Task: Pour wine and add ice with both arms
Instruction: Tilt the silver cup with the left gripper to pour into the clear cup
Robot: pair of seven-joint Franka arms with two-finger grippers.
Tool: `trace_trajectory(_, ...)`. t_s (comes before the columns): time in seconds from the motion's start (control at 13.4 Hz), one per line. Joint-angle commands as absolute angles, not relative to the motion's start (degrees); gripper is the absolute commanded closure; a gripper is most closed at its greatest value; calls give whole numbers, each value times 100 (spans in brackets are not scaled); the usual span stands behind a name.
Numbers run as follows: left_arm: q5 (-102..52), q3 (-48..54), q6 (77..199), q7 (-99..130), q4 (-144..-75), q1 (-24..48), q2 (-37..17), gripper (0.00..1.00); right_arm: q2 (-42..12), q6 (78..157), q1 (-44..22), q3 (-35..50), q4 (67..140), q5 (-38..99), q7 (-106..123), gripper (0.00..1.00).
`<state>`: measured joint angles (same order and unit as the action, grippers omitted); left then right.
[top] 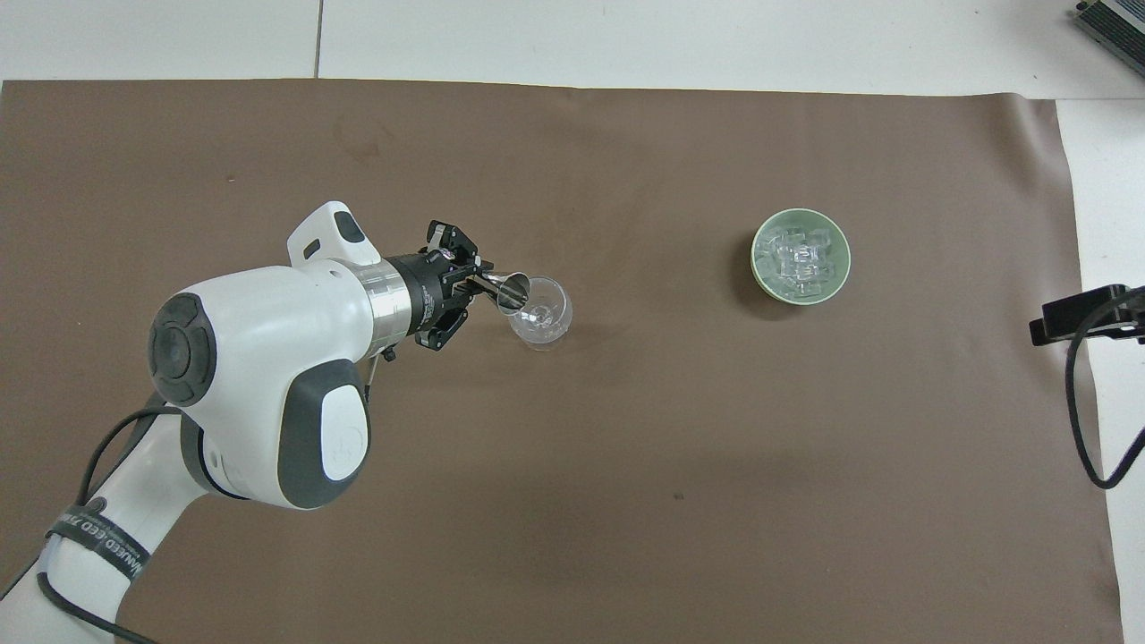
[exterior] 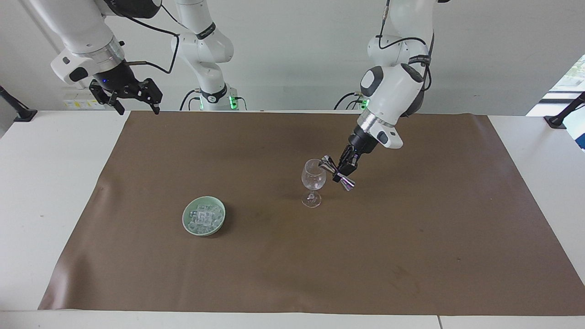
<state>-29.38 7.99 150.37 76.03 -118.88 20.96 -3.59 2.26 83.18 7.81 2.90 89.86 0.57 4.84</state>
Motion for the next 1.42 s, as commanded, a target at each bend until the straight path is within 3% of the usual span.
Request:
trace_trajectory(0.0,-2769,694,15091,7796,-11777,2188,-422,100,290,8279,817,308,9009,79,554,0)
trace_trajectory(1.34,-1837,686,15108,8139,-11654,2206,-492,100,290,8288,817,308,9009,79,554,0)
